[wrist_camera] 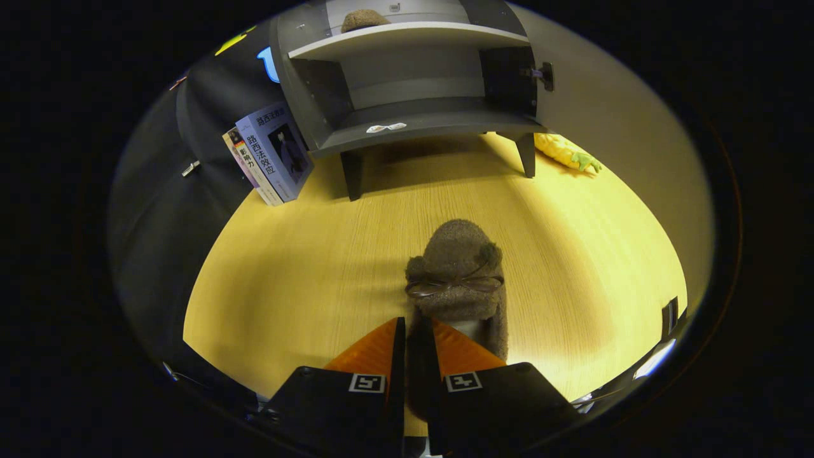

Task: Open the shoe cabinet door, grab the shoes and put them into the shoe cabinet, then close the shoe cabinet door.

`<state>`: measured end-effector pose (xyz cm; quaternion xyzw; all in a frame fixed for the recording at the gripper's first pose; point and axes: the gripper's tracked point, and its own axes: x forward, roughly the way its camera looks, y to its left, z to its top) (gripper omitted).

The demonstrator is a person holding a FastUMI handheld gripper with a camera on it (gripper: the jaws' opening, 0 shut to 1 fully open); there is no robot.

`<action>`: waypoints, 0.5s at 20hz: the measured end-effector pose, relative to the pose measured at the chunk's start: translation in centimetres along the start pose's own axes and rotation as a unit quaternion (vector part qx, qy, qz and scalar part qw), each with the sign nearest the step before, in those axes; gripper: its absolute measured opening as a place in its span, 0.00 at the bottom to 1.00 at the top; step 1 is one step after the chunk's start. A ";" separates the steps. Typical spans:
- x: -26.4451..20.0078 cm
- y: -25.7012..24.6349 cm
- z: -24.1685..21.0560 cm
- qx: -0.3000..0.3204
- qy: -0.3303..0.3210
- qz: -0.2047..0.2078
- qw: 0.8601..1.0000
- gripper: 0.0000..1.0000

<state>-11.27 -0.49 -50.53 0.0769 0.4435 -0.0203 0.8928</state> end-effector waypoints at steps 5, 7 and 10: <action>2.1 -0.1 -0.1 0.001 0.005 -0.003 1.000 0.20; 3.0 -0.4 0.3 -0.002 0.001 -0.008 1.000 0.22; 4.2 -0.8 1.0 -0.012 -0.003 -0.015 1.000 0.25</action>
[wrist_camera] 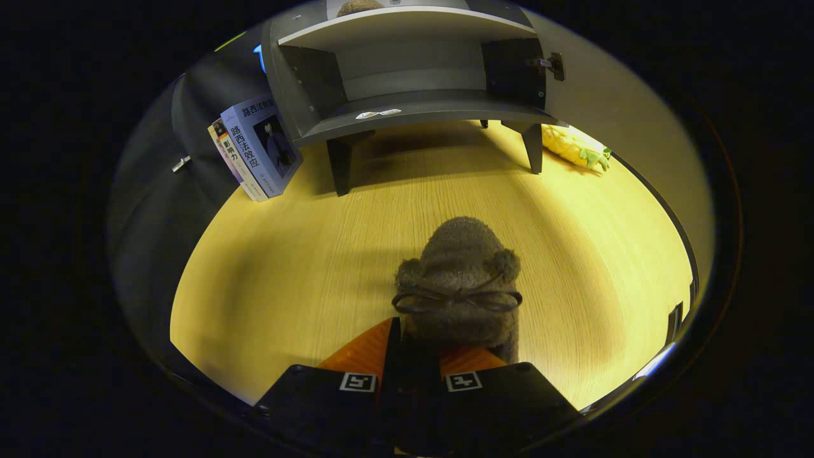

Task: Open the shoe cabinet door, grab the shoes and put them into the shoe cabinet, then close the shoe cabinet door.

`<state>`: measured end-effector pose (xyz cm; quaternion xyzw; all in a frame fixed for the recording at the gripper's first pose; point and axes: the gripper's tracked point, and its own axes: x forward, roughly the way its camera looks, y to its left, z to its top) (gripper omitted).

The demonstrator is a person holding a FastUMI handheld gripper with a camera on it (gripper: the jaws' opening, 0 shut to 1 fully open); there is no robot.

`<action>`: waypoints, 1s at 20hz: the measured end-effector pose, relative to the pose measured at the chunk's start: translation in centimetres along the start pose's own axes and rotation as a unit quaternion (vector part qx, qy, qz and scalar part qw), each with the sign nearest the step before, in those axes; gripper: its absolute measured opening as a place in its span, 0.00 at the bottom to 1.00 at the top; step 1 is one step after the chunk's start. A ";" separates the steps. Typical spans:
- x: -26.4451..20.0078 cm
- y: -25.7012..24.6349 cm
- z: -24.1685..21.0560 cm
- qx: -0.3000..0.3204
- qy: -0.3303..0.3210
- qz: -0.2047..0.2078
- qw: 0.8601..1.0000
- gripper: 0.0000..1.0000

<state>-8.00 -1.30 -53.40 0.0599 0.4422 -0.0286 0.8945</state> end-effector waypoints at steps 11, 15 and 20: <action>1.8 -1.1 2.4 -0.025 -0.024 -0.012 0.999 0.19; 2.4 -0.9 2.2 -0.028 -0.029 -0.018 0.999 0.05; 0.7 -1.2 1.5 -0.023 -0.006 -0.025 0.999 0.05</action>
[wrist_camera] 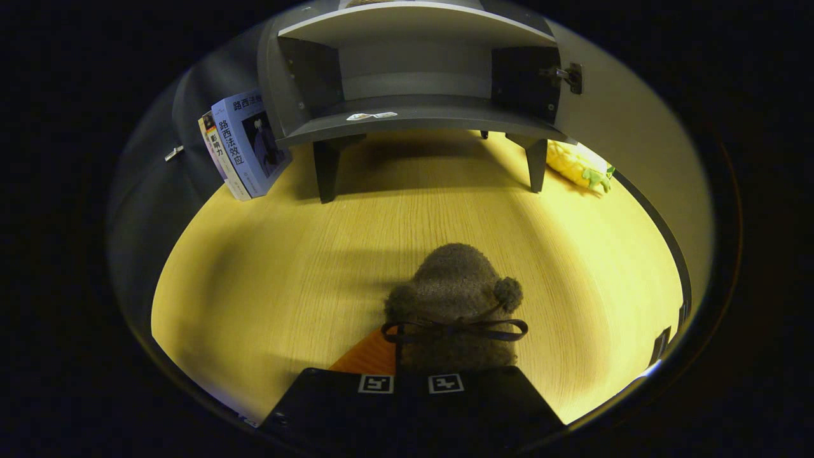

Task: Open the shoe cabinet door, grab the shoes and put them into the shoe cabinet, then close the shoe cabinet door.

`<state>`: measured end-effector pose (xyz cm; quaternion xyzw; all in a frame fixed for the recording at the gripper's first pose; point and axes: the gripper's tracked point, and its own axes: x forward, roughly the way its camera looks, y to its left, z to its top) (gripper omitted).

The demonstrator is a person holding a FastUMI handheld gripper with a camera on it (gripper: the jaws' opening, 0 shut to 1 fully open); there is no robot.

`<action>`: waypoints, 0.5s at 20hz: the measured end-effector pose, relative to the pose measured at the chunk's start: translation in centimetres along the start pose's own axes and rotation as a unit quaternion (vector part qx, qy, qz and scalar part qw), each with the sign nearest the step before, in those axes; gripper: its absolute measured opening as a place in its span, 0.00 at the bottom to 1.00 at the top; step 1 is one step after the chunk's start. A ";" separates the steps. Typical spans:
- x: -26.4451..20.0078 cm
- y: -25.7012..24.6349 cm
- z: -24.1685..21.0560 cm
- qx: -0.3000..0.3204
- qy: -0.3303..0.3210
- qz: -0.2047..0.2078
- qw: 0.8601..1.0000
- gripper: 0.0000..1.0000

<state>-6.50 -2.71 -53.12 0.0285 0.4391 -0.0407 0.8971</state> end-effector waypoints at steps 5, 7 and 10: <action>-5.7 0.7 3.1 -0.002 -0.024 0.007 1.000 0.05; -8.6 1.1 5.8 -0.002 -0.047 0.016 0.999 0.05; -13.2 0.9 10.0 -0.007 -0.086 0.029 0.996 0.05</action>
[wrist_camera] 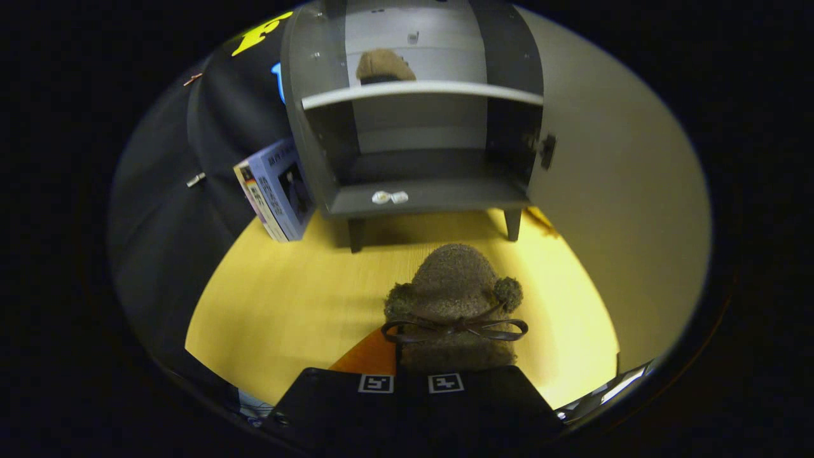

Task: Open the shoe cabinet door, grab the shoes and put them into the shoe cabinet, then close the shoe cabinet door.

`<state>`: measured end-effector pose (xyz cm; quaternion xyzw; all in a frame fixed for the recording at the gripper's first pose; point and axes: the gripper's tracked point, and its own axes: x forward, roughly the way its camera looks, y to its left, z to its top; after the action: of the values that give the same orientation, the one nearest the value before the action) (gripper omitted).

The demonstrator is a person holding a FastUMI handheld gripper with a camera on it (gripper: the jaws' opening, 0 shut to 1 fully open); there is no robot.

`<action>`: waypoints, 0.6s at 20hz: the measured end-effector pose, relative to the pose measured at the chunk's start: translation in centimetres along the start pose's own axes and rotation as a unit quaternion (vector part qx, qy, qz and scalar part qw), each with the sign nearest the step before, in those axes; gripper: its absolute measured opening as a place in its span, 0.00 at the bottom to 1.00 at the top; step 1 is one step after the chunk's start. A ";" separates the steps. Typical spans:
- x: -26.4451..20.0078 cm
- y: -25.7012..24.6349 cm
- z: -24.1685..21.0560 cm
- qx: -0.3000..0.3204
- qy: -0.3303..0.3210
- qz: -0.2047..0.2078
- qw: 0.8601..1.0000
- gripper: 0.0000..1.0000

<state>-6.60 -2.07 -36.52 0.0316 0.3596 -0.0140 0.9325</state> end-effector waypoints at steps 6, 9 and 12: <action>-6.1 -1.1 8.6 -0.022 -0.056 0.039 0.997 0.05; -7.9 -1.8 12.8 -0.034 -0.088 0.042 0.995 0.05; -7.9 -2.1 17.4 -0.037 -0.111 0.037 0.992 0.05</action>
<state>-0.92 -5.33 -18.48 0.0092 0.2528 0.0307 0.9670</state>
